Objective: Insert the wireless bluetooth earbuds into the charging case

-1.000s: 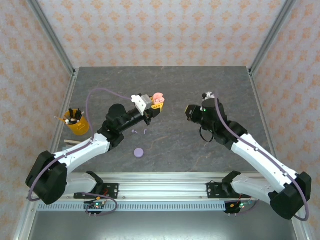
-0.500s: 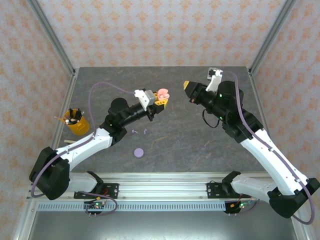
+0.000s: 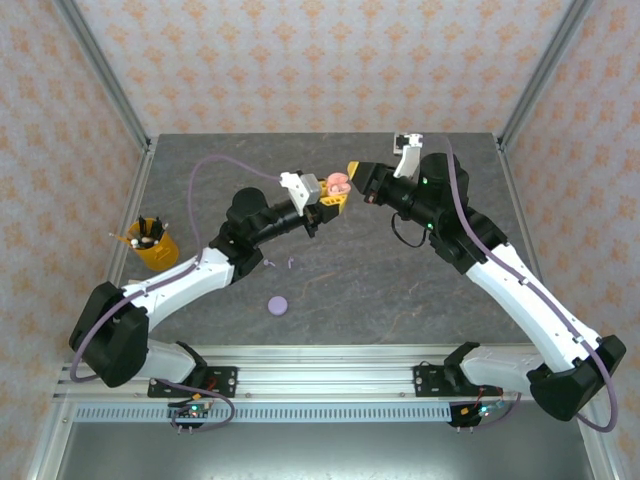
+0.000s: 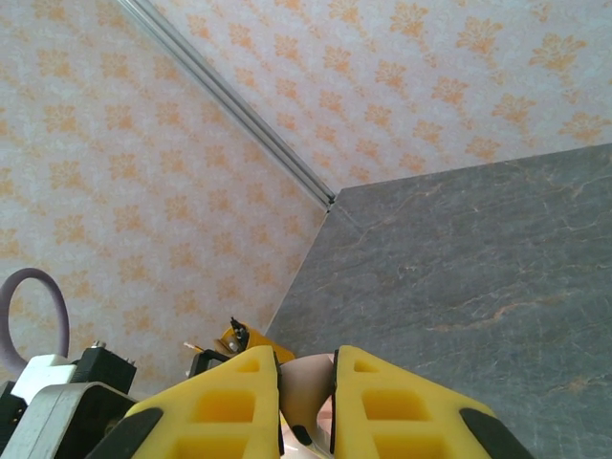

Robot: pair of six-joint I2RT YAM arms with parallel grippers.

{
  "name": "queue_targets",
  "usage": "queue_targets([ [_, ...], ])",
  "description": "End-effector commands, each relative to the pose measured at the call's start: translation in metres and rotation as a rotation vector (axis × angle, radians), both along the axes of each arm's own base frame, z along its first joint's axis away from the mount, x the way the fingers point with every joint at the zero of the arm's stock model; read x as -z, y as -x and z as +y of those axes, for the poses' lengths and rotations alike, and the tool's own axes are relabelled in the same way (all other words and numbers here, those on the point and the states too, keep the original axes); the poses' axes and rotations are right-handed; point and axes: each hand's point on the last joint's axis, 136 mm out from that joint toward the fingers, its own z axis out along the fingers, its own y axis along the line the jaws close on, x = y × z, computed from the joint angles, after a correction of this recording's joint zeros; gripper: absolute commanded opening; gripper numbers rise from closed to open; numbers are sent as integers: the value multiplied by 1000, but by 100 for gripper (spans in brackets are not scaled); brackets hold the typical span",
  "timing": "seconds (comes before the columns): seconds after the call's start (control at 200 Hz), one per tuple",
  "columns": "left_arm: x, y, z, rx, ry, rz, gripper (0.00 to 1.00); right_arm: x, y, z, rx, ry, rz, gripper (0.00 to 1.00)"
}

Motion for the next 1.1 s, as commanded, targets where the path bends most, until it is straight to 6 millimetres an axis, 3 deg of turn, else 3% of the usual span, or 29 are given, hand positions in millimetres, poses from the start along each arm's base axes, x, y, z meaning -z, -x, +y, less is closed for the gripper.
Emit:
queue_targets([
  [0.0,-25,4,-5,29,47,-46,0,-17,1,4,-33,-20,-63,16],
  [0.776,-29,2,-5,20,54,-57,0,11,-1,14,-64,-8,11,13],
  [1.096,-27,1,-6,15,53,-55,0,12,0,9,-46,-4,7,13],
])
